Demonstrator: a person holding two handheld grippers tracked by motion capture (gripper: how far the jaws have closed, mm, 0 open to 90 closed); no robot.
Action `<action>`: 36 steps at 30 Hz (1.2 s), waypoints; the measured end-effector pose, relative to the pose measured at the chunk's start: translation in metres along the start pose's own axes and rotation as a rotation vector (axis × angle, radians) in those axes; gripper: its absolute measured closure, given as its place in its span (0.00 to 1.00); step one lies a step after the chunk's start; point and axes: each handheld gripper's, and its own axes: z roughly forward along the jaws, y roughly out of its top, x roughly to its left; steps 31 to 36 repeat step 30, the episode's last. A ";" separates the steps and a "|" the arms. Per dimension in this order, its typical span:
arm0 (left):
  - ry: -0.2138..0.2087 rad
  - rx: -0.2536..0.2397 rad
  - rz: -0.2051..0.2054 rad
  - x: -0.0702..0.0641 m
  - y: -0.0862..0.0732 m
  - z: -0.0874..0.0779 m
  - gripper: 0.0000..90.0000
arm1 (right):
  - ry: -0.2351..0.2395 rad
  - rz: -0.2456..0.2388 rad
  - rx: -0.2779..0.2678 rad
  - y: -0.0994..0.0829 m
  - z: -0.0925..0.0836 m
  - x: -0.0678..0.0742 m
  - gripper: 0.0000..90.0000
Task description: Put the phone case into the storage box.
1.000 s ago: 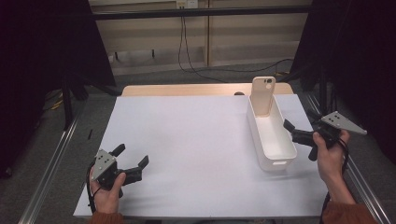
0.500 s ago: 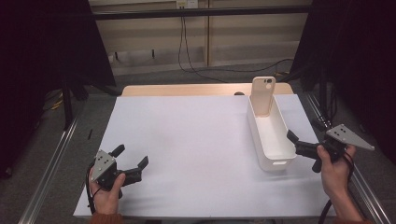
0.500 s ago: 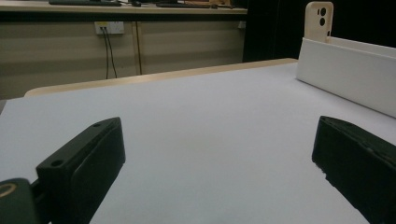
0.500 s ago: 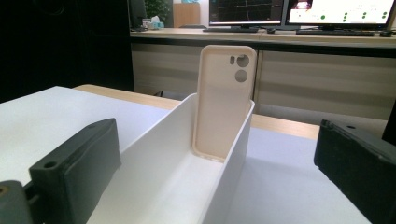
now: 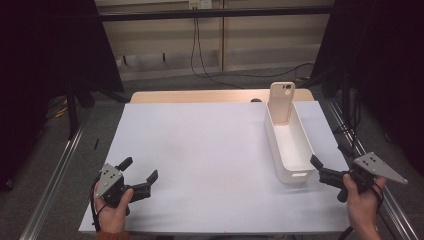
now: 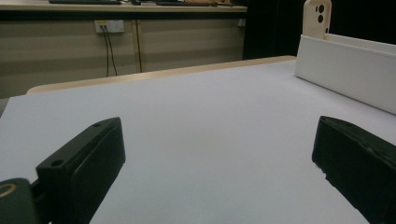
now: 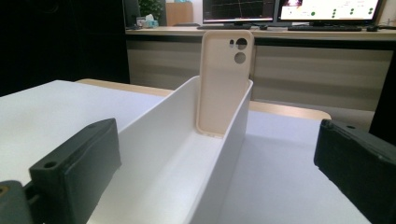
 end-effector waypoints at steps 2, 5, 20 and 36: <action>0.002 -0.002 -0.002 0.000 0.000 0.000 0.03 | -0.003 0.006 0.004 -0.005 -0.006 0.002 0.00; -0.001 0.000 -0.002 0.000 0.000 0.001 0.03 | -0.013 0.017 0.004 -0.010 -0.015 0.004 0.00; 0.011 0.016 0.004 -0.001 -0.002 -0.003 0.03 | -0.013 0.028 0.050 -0.034 -0.041 0.020 0.00; 0.021 0.017 -0.018 0.001 -0.003 -0.006 0.03 | 0.002 0.053 0.034 -0.034 -0.038 0.018 0.00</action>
